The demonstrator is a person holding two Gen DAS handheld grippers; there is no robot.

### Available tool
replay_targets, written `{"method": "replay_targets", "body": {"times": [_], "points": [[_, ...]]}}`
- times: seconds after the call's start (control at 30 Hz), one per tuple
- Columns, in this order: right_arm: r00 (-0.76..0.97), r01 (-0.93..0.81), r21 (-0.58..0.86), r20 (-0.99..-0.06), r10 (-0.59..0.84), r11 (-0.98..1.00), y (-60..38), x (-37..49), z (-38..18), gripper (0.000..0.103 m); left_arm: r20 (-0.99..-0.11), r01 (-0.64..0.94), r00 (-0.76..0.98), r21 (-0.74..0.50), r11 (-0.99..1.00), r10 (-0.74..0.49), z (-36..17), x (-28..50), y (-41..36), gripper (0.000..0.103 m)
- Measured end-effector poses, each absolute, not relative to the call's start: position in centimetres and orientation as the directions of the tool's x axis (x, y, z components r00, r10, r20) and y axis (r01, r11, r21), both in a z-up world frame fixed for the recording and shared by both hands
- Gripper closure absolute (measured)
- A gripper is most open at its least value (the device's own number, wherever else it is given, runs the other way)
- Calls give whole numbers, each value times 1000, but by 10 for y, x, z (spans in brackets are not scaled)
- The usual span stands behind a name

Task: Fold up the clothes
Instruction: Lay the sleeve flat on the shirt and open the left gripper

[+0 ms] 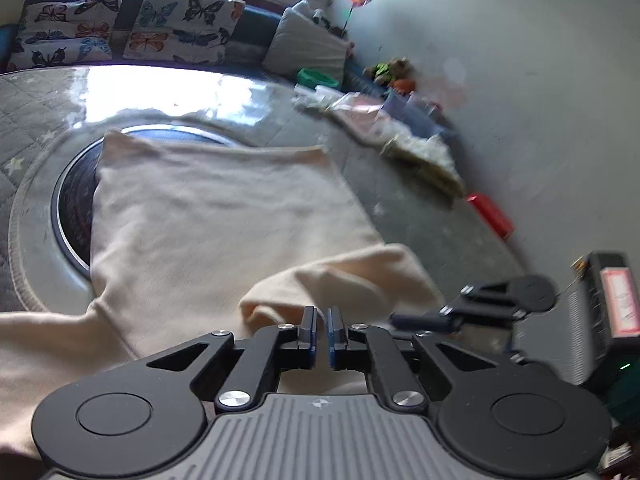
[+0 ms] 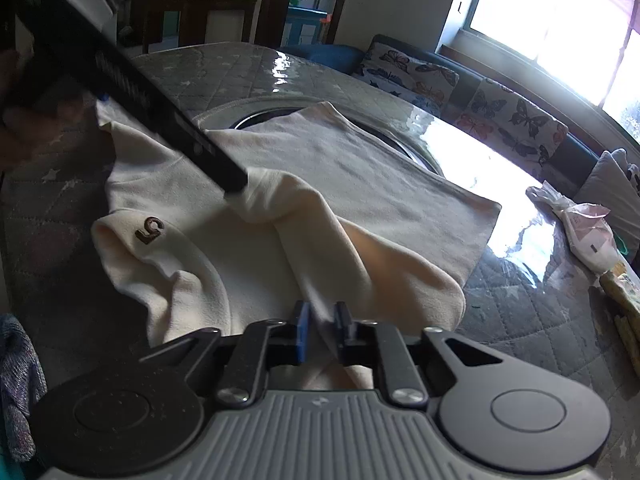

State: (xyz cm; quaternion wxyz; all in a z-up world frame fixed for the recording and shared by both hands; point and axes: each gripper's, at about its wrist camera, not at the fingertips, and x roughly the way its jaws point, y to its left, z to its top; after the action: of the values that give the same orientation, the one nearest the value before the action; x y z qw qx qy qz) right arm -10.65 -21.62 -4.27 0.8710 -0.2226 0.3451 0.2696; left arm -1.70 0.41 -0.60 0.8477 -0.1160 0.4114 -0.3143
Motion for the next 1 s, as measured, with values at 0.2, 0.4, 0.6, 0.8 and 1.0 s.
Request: {"method": "replay_targets", "body": {"times": [0.2,0.4,0.6,0.8,1.0], "points": [[628,-618,-206,-709,320,759,-221,-105,-36,101,-575,424,482,-508,750,-662,17,-10,19,98],[607,-631,-167,-714,348,758,-227,-109,-28,101,-631,477,493,-381,792,-599,7,-29,15,57],[603,-637,-169,-717,350,752,-223,-110,-33,101,-698,472,470,-319,822,-540,-22,-28,1,55],[605,-639,-174,-715,350,749,-224,-110,-33,101,-697,458,450,-357,814,-559,-29,-19,-2,93],[583,-666,-102,-688,432,739,-246,-120,-8,102,-581,428,466,-512,745,-667,7,-25,34,96]]}}
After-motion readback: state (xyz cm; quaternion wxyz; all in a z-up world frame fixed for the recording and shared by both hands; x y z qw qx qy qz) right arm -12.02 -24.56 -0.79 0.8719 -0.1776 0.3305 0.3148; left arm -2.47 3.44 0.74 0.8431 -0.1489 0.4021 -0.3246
